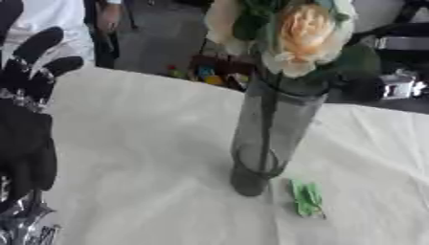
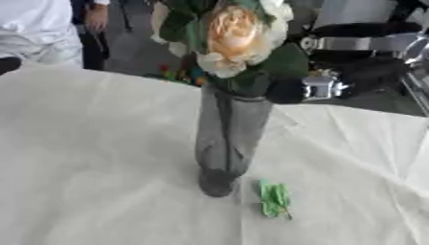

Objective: Arrange flowers into the vase.

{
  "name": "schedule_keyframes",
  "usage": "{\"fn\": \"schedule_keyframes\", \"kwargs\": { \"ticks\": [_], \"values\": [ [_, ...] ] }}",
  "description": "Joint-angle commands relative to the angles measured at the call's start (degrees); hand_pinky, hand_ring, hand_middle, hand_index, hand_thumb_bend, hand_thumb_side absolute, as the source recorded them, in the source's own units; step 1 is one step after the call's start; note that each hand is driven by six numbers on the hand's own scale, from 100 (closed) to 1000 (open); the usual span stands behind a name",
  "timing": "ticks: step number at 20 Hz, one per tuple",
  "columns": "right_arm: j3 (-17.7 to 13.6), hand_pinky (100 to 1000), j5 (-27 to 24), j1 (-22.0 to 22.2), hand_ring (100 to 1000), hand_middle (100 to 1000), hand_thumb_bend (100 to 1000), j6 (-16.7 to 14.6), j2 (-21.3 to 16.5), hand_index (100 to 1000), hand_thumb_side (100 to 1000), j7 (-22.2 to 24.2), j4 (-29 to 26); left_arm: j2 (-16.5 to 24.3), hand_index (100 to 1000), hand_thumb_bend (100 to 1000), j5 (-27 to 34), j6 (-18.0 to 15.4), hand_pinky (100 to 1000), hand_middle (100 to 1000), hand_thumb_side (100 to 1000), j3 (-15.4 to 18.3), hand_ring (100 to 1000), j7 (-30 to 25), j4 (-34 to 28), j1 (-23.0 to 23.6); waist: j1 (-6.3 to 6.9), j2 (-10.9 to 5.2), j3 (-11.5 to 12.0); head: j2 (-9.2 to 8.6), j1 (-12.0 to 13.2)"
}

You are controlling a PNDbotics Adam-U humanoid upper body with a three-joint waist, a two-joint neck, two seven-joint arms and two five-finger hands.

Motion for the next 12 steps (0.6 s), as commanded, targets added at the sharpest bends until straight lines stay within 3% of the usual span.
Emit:
{"fn": "schedule_keyframes", "kwargs": {
  "ticks": [1,12],
  "values": [
    [-0.3,902,-0.1,0.1,952,872,703,0.2,-2.0,1000,840,-0.1,0.1,0.8,917,100,0.0,0.1,727,899,1000,-0.2,817,-0.4,-0.7,-0.5,0.49,-1.36,-0.2,-0.6,0.2],
    [-0.7,904,0.4,0.9,954,878,700,0.1,-2.6,1000,813,-0.4,0.1,0.9,917,100,0.0,0.1,727,900,1000,-0.2,818,-0.5,-0.7,-0.5,0.85,-1.61,-0.7,-0.71,0.4]
  ]
}}
